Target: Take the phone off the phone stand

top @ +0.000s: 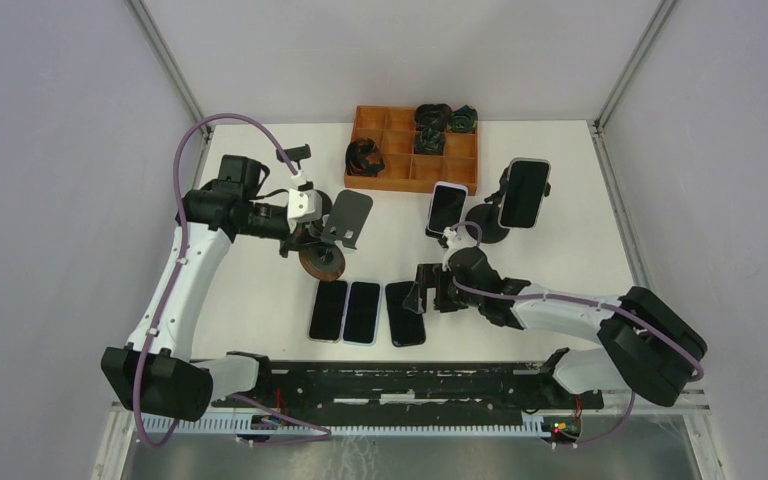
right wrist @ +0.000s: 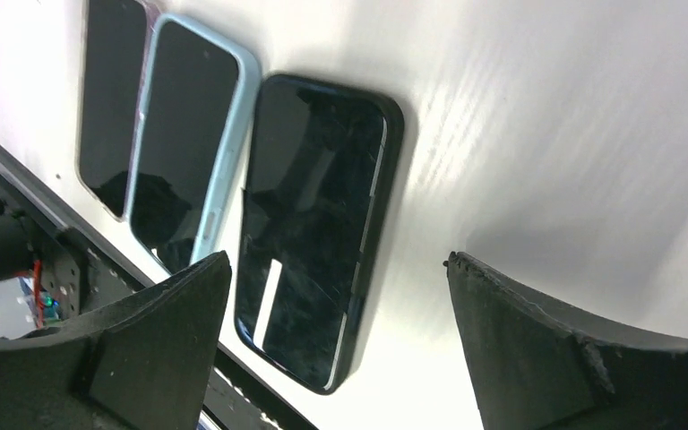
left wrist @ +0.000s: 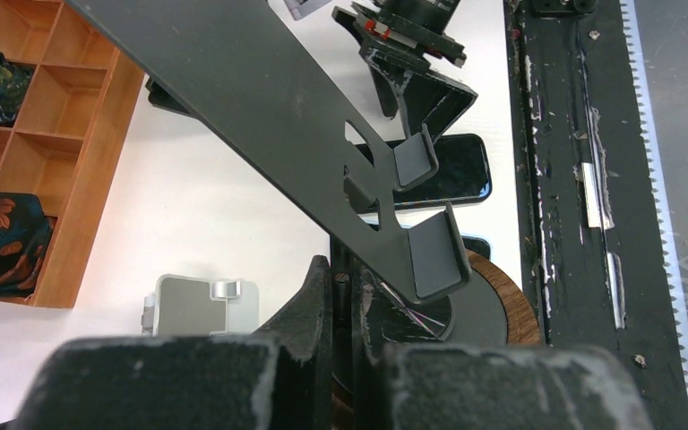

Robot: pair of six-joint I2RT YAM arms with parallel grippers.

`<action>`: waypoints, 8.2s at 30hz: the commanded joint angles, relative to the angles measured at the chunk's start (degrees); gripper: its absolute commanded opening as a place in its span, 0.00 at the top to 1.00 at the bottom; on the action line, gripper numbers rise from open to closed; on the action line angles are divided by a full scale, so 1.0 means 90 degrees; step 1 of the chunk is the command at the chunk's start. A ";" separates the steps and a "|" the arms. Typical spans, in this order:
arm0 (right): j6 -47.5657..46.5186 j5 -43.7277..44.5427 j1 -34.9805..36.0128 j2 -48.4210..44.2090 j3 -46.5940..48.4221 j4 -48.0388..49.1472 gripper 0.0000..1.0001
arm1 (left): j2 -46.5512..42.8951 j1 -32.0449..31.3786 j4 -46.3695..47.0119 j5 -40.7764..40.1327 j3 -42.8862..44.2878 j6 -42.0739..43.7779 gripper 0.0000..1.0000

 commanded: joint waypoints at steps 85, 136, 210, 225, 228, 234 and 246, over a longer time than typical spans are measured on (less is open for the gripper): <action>-0.2973 -0.3774 -0.0383 -0.0173 0.3046 0.1299 1.00 | 0.1464 -0.1212 0.0674 -0.0660 0.1692 -0.2068 0.10; -0.1963 0.0063 -0.0808 -0.4956 0.1943 -0.5038 0.02 | 0.5764 -0.1254 0.0707 -0.2403 0.5021 -0.1084 0.38; -0.1674 0.0359 -0.0663 -0.5510 0.0875 -0.1805 0.13 | 0.6284 -0.2750 0.6044 -0.1804 0.2896 -0.6733 0.51; -0.1558 0.0458 -0.0663 -0.5669 0.0829 -0.1770 0.17 | 0.6639 -0.2760 0.6452 -0.1812 0.2815 -0.6972 0.45; -0.1505 0.0413 -0.0664 -0.5666 0.0793 -0.1702 0.18 | 0.6697 -0.2760 0.6469 -0.1778 0.2817 -0.6979 0.50; -0.1457 0.0361 -0.0657 -0.5656 0.0646 -0.1560 0.24 | 0.6340 -0.2751 0.6515 -0.1779 0.2545 -0.6833 0.76; -0.1464 0.0356 -0.0658 -0.5609 0.0381 -0.1499 0.31 | 0.5276 -0.2751 0.4680 -0.1991 0.2582 -0.5588 0.98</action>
